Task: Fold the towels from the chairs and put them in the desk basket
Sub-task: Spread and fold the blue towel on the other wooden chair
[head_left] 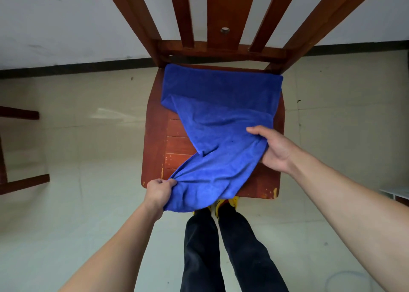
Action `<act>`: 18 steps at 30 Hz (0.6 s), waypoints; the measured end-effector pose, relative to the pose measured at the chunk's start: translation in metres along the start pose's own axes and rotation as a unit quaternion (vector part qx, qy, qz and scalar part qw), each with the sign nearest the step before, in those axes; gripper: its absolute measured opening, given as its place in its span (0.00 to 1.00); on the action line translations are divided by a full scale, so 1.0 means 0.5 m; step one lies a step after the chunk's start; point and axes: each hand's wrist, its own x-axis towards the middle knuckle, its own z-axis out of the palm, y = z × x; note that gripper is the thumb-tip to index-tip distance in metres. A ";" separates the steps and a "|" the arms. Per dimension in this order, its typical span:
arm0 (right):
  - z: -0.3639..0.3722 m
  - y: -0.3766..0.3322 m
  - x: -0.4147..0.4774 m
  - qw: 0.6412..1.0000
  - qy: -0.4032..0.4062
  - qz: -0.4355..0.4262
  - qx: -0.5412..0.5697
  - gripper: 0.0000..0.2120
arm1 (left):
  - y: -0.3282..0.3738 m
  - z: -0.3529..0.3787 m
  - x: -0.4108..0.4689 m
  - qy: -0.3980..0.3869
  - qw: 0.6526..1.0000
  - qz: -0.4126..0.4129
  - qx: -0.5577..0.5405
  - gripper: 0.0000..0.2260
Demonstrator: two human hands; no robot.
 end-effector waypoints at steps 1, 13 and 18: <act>-0.004 0.004 -0.005 0.999 -0.010 0.006 -0.041 0.19 | -0.005 -0.006 -0.004 -0.002 1.000 -0.009 -0.003 0.14; -0.046 0.124 -0.066 0.928 0.347 0.005 -0.139 0.09 | -0.023 -0.074 -0.098 -0.088 0.992 -0.093 -0.011 0.12; 0.023 0.285 -0.081 0.933 0.206 0.206 -0.214 0.12 | -0.050 -0.085 -0.086 -0.117 0.991 -0.065 0.002 0.08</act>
